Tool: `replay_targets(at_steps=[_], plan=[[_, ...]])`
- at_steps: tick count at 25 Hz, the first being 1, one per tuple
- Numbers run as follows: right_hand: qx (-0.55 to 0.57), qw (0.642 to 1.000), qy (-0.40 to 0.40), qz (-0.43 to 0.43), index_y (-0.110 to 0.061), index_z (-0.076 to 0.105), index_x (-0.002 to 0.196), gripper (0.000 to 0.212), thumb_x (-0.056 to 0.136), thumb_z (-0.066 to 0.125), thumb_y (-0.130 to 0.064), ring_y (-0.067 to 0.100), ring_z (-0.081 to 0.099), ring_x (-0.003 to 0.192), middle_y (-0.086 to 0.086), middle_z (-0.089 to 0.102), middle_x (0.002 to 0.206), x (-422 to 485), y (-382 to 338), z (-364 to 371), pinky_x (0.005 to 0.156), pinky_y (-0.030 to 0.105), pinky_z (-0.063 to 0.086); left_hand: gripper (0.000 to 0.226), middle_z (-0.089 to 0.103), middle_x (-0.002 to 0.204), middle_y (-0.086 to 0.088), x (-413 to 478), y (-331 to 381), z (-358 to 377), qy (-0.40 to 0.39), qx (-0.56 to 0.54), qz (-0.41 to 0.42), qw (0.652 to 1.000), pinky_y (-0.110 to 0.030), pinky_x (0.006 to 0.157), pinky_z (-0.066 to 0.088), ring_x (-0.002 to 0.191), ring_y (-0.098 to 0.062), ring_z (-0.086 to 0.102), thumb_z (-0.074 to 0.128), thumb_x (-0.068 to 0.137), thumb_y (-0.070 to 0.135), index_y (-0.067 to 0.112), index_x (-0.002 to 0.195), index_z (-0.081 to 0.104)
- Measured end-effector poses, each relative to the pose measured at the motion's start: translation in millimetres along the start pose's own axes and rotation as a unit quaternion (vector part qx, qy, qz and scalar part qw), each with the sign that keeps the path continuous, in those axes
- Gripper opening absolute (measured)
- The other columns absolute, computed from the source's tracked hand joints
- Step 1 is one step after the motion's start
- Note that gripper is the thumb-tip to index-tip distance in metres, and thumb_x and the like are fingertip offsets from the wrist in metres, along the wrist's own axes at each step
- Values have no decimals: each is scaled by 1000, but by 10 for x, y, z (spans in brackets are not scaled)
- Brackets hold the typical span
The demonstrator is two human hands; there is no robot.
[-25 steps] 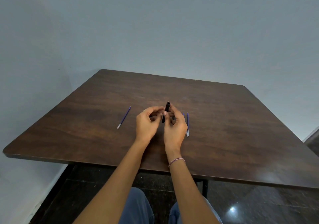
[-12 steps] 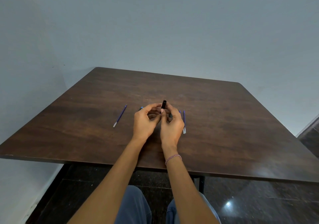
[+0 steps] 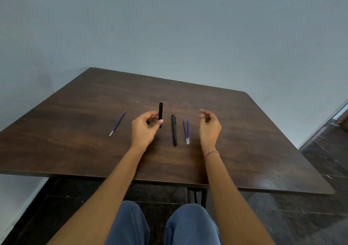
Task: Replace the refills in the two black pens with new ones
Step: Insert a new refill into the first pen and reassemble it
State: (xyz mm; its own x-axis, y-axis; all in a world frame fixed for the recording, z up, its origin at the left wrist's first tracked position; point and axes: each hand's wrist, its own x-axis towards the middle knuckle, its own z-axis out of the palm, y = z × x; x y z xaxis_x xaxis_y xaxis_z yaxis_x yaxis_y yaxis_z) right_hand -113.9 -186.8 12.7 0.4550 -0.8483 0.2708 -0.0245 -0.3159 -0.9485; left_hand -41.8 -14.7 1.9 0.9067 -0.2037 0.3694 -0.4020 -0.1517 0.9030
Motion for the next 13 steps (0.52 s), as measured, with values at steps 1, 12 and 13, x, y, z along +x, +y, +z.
replay_targets(at_steps=[1, 12, 13], plan=[[-36, 999, -29, 14, -16, 67, 102, 17, 94, 55, -8, 9, 61, 80, -2, 67, 91, 39, 78, -18, 68, 13, 46, 29, 69, 93, -2, 1, -8, 3, 1, 3, 1, 1000, 0, 70, 42, 81, -4, 62, 74, 78, 7, 8, 106, 69], [-148, 977, -148, -38, -21, 66, 93, 15, 81, 74, -18, 5, 57, 70, -7, 64, 77, 82, 258, 2, 67, 12, 48, 29, 62, 84, 14, -21, 1, 10, -16, 54, 14, 998, -1, 69, 43, 77, 8, 57, 75, 78, 11, 13, 106, 68], [-155, 975, -152, -41, -22, 66, 93, 16, 80, 75, -18, 5, 57, 70, -7, 64, 78, 88, 260, 2, 68, 14, 48, 29, 62, 85, 13, -24, 8, 6, -18, 58, 15, 998, 0, 69, 42, 77, 9, 57, 74, 78, 11, 13, 106, 68]])
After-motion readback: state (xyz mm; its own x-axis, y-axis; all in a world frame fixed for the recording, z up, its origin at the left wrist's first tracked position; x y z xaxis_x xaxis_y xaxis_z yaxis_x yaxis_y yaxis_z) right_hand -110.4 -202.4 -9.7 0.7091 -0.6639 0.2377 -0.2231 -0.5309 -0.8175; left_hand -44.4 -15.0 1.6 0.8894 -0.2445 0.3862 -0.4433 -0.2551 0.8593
